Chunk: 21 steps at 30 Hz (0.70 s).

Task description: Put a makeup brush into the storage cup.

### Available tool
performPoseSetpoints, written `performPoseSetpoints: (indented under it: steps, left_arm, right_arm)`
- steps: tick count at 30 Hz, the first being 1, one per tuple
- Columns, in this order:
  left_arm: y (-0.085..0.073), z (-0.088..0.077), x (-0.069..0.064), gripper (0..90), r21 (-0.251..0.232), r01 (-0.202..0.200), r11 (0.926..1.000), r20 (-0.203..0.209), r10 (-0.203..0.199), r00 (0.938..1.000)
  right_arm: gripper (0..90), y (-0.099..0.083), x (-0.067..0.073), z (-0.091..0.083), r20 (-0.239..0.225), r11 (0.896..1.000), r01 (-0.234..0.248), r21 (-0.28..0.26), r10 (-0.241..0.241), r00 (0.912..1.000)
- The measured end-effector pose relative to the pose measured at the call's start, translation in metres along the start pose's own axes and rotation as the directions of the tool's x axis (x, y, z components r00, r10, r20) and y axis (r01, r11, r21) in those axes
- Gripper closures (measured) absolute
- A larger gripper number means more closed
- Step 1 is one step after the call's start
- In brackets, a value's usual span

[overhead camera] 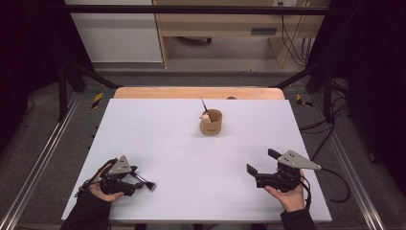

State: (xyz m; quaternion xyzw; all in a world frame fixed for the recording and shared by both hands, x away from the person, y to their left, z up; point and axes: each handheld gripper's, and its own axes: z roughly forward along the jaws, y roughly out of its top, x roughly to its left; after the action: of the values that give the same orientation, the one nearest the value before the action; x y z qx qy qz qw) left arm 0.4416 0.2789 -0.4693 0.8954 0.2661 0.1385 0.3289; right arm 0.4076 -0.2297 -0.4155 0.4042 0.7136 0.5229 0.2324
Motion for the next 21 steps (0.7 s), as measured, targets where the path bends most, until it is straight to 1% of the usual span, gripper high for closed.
performPoseSetpoints:
  steps: [4, 16, 17, 21]
  left_arm:
    - [-0.0004, 0.0028, -0.0006, 33.1, 0.017, -0.002, 0.9998, 0.005, 0.002, 1.0000]
    - [-0.0004, 0.0022, 0.0000, 37.7, 0.023, 0.011, 0.9997, 0.023, -0.012, 0.9997]
    - [-0.0005, 0.0025, -0.0001, 38.8, 0.021, 0.020, 0.9996, 0.027, -0.021, 0.9994]
    - [-0.0002, 0.0018, 0.0002, 42.1, 0.028, 0.023, 0.9993, 0.040, -0.024, 0.9989]
  right_arm:
    - [4.3, 0.0000, 0.0004, 0.0003, -0.002, 1.000, 0.000, 0.000, 0.000, 1.0000]
    - [4.2, 0.0002, 0.0003, -0.0003, -0.001, 1.000, 0.004, -0.002, -0.004, 1.0000]
    - [4.2, 0.0002, 0.0000, -0.0004, 0.000, 1.000, 0.003, -0.002, -0.003, 1.0000]
    - [4.2, 0.0004, 0.0000, -0.0008, 0.000, 1.000, 0.002, -0.003, -0.002, 1.0000]
